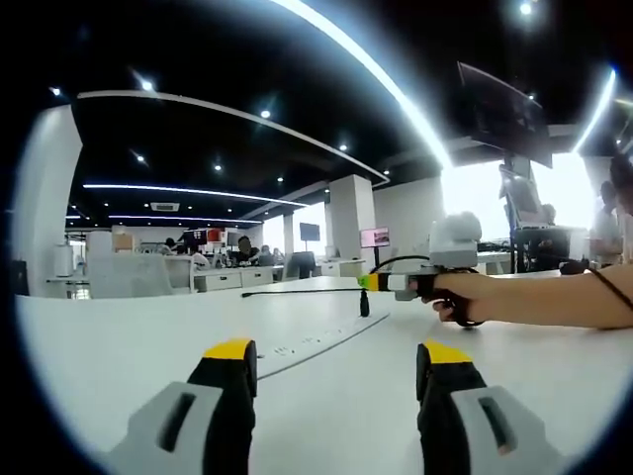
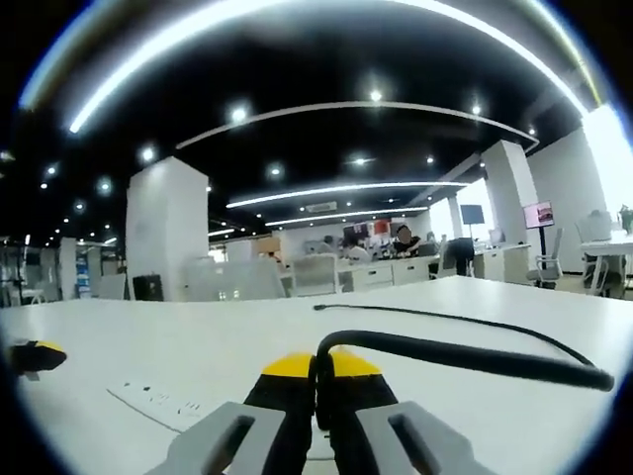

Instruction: Locate the USB plug end of the data cable currently connected to the USB port on the desk. Grip the plug, withdraw it from the port, and place it onto the desktop.

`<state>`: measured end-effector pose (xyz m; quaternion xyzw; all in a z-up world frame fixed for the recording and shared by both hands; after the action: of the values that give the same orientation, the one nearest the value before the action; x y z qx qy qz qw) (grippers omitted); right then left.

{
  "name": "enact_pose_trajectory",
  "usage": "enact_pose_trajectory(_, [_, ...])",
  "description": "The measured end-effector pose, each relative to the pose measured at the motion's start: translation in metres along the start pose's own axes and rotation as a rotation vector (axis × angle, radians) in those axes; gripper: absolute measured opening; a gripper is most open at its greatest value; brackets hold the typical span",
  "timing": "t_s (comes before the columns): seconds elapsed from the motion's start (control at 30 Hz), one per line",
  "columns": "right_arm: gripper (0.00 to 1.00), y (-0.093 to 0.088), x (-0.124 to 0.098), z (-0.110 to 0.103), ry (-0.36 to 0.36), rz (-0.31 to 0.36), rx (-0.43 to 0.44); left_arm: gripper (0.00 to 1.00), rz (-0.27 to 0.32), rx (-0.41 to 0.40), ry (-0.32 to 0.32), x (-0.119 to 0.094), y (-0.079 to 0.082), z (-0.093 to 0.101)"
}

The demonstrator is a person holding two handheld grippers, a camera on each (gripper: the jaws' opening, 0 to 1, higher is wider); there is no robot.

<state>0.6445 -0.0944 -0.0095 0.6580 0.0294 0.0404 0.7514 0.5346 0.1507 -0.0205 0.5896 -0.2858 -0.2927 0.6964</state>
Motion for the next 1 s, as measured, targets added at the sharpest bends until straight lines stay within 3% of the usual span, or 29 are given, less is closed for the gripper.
enact_pose_trajectory(0.1, [0.06, -0.001, 0.001, 0.003, 0.009, 0.003, 0.036, 0.65, -0.001, -0.001, 0.001, 0.000, 0.000, 0.000])
enact_pose_trajectory(0.17, [0.06, -0.003, 0.000, 0.009, -0.013, 0.010, 0.139, 0.65, -0.001, -0.001, 0.001, 0.000, 0.000, 0.000])
enact_pose_trajectory(0.23, [0.06, -0.004, 0.001, 0.013, -0.003, 0.019, 0.180, 0.65, -0.001, 0.000, 0.001, 0.000, 0.000, 0.000])
enact_pose_trajectory(0.53, [0.06, 0.002, 0.005, 0.000, -0.002, -0.023, -0.026, 0.65, -0.002, 0.003, 0.001, 0.000, 0.000, 0.000])
enact_pose_trajectory(0.8, [0.06, -0.002, 0.000, 0.011, -0.016, -0.002, 0.126, 0.65, -0.003, 0.004, 0.002, 0.000, -0.001, 0.000])
enact_pose_trajectory(1.0, [0.06, 0.001, 0.006, 0.007, -0.012, -0.012, 0.059, 0.66, -0.004, 0.006, 0.002, 0.000, -0.001, 0.000])
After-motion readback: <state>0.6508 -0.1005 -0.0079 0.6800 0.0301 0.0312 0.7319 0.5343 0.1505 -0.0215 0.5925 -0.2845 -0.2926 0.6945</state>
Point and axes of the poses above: the point that each gripper's makers call its tool centre point, and the gripper's own axes: x roughly forward along the fingers, z roughly to its right, y roughly out of its top, the point moved 6 cm from there along -x, roughly backward along the fingers, and after that the axes turned 12 degrees about -x, right-handed, at the moved point
